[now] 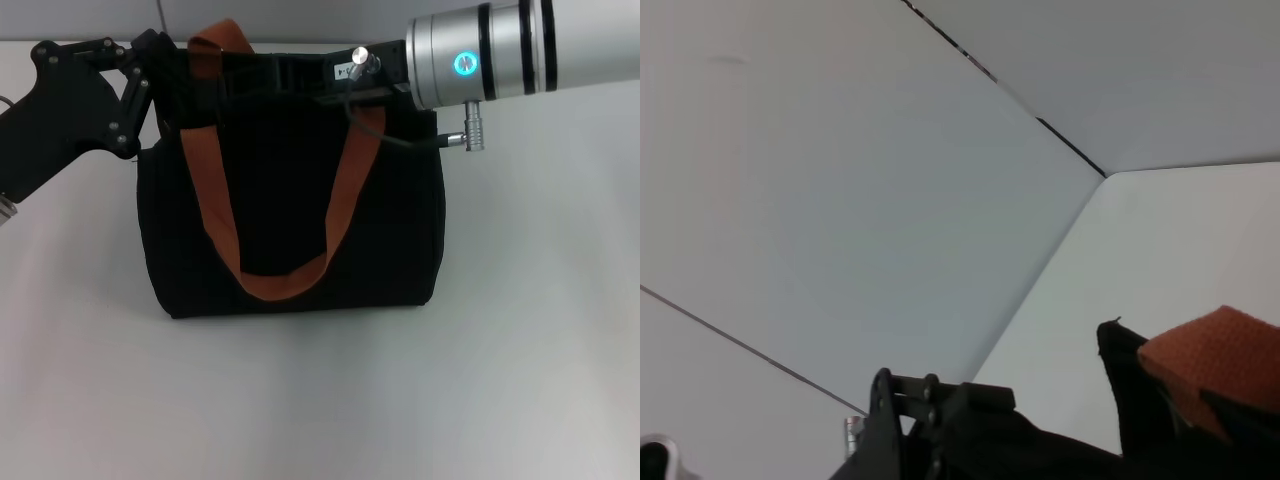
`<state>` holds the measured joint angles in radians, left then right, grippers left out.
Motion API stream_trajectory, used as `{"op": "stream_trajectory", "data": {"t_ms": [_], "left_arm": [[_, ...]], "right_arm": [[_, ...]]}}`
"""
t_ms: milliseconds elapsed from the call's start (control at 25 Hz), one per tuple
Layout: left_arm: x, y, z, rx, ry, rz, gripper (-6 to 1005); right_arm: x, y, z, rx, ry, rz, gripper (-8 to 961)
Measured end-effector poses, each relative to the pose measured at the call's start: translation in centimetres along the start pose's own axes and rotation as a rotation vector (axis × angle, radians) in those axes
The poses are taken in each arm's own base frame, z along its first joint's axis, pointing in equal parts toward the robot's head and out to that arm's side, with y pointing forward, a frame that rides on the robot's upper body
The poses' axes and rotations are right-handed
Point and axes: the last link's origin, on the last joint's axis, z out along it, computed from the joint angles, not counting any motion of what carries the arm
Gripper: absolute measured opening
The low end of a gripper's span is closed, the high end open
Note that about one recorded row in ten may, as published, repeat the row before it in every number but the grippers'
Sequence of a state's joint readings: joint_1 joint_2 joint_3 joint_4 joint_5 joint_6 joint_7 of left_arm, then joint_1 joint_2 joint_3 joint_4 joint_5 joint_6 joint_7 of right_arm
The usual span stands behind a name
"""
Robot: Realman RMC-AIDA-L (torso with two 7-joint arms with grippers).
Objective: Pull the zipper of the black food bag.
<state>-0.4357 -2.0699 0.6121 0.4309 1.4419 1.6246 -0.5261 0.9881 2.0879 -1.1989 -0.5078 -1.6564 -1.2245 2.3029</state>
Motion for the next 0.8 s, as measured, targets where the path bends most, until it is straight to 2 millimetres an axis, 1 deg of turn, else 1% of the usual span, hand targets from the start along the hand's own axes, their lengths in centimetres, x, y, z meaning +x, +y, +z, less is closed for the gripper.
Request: {"op": "stream_trajectory", "data": {"t_ms": [240,440,680,800], "left_arm": [[0.10,-0.04,0.35,-0.005,0.006,-0.004,22],[0.13,-0.07,0.43,-0.006,0.008,-0.004,22],[0.12,-0.11,0.46,-0.004,0.008,-0.005,23],[0.16,-0.17,0.49,-0.002,0.010,-0.004,23]], "right_arm": [[-0.18,0.37,0.44,0.015,0.020,-0.049,452],[-0.48,0.84,0.41,0.007,0.022,-0.077,451],[-0.47,0.94,0.35,0.003,0.023,-0.083,329],[-0.50,0.87,0.36,0.008,0.022,-0.084,327]]}}
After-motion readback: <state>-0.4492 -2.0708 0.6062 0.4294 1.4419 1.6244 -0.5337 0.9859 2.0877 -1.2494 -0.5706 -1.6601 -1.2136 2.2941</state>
